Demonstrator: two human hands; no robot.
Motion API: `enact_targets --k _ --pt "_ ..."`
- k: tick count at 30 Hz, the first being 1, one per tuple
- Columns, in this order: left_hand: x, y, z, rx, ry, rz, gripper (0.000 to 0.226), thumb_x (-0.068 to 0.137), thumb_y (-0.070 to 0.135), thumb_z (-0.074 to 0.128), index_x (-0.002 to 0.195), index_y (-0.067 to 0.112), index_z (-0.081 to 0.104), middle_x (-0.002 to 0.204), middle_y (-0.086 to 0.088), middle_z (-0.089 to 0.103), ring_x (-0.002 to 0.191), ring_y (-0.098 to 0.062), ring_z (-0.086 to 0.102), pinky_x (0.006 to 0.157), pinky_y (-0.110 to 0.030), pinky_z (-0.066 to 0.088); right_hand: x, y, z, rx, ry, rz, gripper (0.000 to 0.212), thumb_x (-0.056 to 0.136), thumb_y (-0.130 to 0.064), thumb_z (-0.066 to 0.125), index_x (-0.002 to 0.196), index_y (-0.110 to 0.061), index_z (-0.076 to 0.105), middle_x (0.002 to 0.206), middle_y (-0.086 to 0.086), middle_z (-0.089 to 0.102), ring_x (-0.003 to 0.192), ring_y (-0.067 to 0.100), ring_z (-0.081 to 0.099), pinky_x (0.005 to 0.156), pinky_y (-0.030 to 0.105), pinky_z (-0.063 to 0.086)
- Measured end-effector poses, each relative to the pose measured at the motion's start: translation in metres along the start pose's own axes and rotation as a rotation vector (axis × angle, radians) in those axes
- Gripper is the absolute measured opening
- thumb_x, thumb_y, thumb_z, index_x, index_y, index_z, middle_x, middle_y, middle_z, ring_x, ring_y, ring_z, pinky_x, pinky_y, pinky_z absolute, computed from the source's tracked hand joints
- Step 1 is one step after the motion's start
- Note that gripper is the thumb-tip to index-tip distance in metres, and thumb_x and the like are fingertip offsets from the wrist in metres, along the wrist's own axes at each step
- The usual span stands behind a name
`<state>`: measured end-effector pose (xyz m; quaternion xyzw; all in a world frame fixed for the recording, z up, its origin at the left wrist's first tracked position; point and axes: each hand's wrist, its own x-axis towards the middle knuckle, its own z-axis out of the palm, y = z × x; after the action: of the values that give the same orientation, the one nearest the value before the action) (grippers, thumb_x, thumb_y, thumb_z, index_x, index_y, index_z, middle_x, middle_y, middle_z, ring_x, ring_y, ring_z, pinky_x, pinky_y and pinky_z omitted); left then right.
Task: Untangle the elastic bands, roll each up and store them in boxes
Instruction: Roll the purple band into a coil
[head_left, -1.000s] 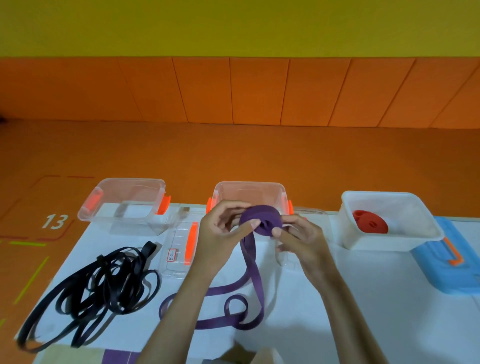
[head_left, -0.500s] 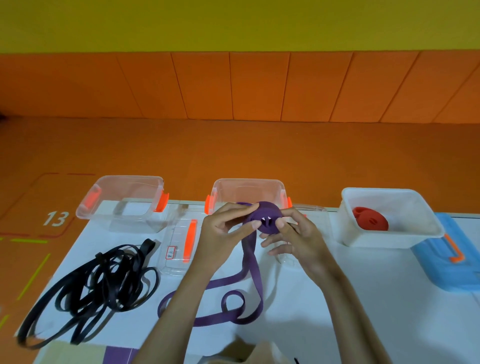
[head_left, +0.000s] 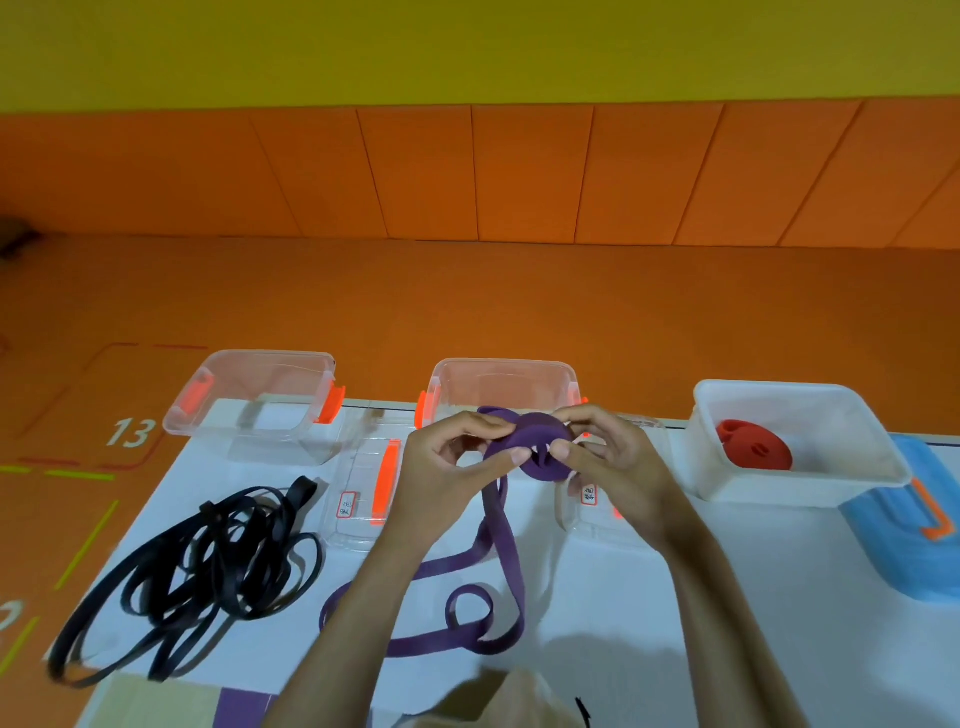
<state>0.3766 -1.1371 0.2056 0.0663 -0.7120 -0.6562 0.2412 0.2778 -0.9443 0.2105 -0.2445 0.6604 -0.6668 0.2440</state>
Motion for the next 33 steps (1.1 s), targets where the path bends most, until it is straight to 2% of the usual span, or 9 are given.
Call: enact_targets --k 6,12,16,20,23,25,30,31,33 --pt "0.0 0.002 0.003 -0.015 -0.01 -0.013 0.037 0.087 0.012 0.085 0.115 0.035 0.081 0.119 0.004 0.075 0.116 -0.019 0.071 0.094 -0.03 0.059 0.006 0.008 0.006 0.231 -0.022 -0.039 0.025 0.096 -0.028 0.078 0.114 -0.015 0.068 0.118 0.014 0.069 0.109 0.035 0.074 0.088 0.045 0.064" --pt "0.005 0.007 0.001 0.03 -0.036 -0.015 0.039 0.085 0.008 0.088 0.113 0.034 0.081 0.113 0.005 0.077 0.11 -0.019 0.072 0.093 -0.031 0.06 0.001 0.011 0.001 0.16 -0.104 0.017 0.025 0.096 -0.026 0.077 0.118 -0.017 0.068 0.125 0.008 0.072 0.118 0.031 0.07 0.098 0.046 0.06" --pt "0.003 0.007 0.007 0.033 -0.01 -0.019 0.037 0.077 0.008 0.093 0.099 0.035 0.081 0.103 0.005 0.08 0.103 -0.019 0.074 0.089 -0.03 0.061 -0.004 0.007 -0.001 0.083 -0.032 0.017 0.028 0.089 -0.03 0.081 0.116 -0.028 0.073 0.115 0.002 0.075 0.107 0.027 0.073 0.089 0.041 0.062" --pt "0.003 0.009 0.015 0.012 -0.055 0.023 0.04 0.077 0.005 0.092 0.098 0.038 0.083 0.104 0.004 0.079 0.105 -0.017 0.074 0.088 -0.028 0.059 -0.007 0.004 -0.005 0.136 0.069 -0.014 0.031 0.091 -0.039 0.078 0.115 -0.021 0.073 0.107 0.011 0.073 0.102 0.034 0.075 0.079 0.042 0.066" --pt "0.003 0.012 0.015 0.017 -0.153 -0.011 0.042 0.087 0.009 0.085 0.121 0.033 0.079 0.117 0.001 0.077 0.114 -0.021 0.071 0.096 -0.032 0.058 -0.012 0.007 -0.007 0.191 0.107 -0.012 0.031 0.093 -0.04 0.078 0.115 -0.019 0.071 0.112 0.011 0.073 0.105 0.033 0.076 0.083 0.045 0.066" --pt "0.004 0.016 0.015 0.016 -0.183 -0.019 0.044 0.091 0.01 0.082 0.128 0.032 0.075 0.12 0.003 0.075 0.117 -0.019 0.069 0.098 -0.026 0.055 -0.015 0.008 -0.006 0.227 0.083 -0.011 0.028 0.096 -0.035 0.076 0.117 -0.018 0.069 0.117 0.01 0.073 0.11 0.033 0.074 0.087 0.044 0.064" --pt "0.006 0.022 0.011 -0.04 -0.063 -0.019 0.046 0.078 0.015 0.093 0.113 0.039 0.076 0.113 0.007 0.079 0.106 -0.015 0.076 0.087 -0.019 0.057 -0.02 0.0 -0.018 0.0 0.025 0.052 0.038 0.086 -0.042 0.083 0.116 -0.022 0.072 0.114 0.005 0.076 0.108 0.03 0.074 0.095 0.065 0.057" --pt "0.006 0.021 0.011 -0.018 -0.059 -0.011 0.041 0.075 0.02 0.094 0.108 0.037 0.077 0.108 0.007 0.08 0.103 -0.015 0.076 0.086 -0.021 0.058 -0.021 -0.002 -0.02 -0.023 0.034 0.067 0.04 0.083 -0.043 0.085 0.116 -0.023 0.072 0.113 0.003 0.077 0.105 0.031 0.075 0.092 0.064 0.058" --pt "0.003 0.019 0.015 0.021 -0.086 -0.002 0.032 0.073 0.027 0.095 0.1 0.033 0.079 0.104 0.007 0.08 0.102 -0.017 0.076 0.089 -0.026 0.06 -0.023 -0.007 -0.018 0.024 0.058 0.053 0.043 0.08 -0.044 0.087 0.115 -0.024 0.072 0.11 0.002 0.075 0.098 0.033 0.077 0.077 0.049 0.065"
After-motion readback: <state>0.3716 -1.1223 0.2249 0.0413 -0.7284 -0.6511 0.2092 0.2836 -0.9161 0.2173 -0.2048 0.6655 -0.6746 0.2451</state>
